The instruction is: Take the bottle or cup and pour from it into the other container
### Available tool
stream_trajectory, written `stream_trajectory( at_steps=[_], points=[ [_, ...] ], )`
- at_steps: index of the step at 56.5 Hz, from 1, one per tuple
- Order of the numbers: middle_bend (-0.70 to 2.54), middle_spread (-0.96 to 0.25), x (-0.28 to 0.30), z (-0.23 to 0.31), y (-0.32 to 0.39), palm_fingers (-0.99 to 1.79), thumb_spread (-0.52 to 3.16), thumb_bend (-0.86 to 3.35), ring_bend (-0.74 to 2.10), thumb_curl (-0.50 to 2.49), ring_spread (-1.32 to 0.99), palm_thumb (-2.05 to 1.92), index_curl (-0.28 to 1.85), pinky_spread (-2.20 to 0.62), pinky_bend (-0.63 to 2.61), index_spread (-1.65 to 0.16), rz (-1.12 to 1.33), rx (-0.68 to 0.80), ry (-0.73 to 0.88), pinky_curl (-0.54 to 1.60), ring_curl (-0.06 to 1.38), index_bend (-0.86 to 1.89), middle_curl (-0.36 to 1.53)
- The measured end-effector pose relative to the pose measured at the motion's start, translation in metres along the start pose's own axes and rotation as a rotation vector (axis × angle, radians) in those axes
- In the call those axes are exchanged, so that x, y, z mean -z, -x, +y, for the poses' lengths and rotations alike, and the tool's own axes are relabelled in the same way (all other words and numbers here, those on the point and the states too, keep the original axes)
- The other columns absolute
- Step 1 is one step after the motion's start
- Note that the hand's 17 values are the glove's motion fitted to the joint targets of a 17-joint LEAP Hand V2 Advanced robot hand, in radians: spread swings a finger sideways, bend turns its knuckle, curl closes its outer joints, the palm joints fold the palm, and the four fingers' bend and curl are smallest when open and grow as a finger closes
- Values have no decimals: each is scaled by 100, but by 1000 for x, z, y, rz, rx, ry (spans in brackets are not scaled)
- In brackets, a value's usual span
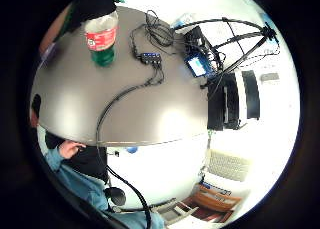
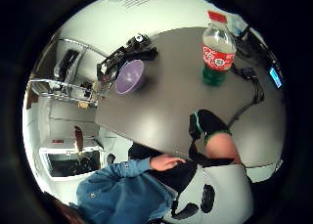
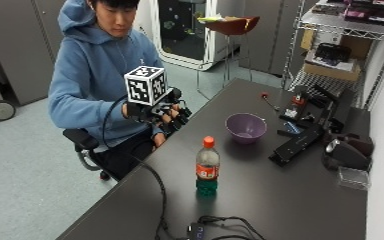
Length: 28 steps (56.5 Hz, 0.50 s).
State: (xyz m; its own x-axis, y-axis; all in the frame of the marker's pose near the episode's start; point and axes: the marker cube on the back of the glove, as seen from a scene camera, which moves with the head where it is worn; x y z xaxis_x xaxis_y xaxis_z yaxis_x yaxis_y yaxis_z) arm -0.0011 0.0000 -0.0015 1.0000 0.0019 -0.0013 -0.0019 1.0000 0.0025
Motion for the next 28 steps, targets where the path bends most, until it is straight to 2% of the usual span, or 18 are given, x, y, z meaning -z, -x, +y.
stream_trajectory(
  at_steps=[10, 28],
  points=[
    [19, 4, 10, 4, 2, 32, 68, 29, 36, 22, 8, 67, 14, 20, 44, -29, -8, -6, -11, 20, 15, 15, 13],
    [19, 5, 38, 21, -28, 27, 89, 11, 41, 33, 11, 72, 19, 23, 45, -35, -8, -21, -41, 27, 21, 13, 23]
  ],
)
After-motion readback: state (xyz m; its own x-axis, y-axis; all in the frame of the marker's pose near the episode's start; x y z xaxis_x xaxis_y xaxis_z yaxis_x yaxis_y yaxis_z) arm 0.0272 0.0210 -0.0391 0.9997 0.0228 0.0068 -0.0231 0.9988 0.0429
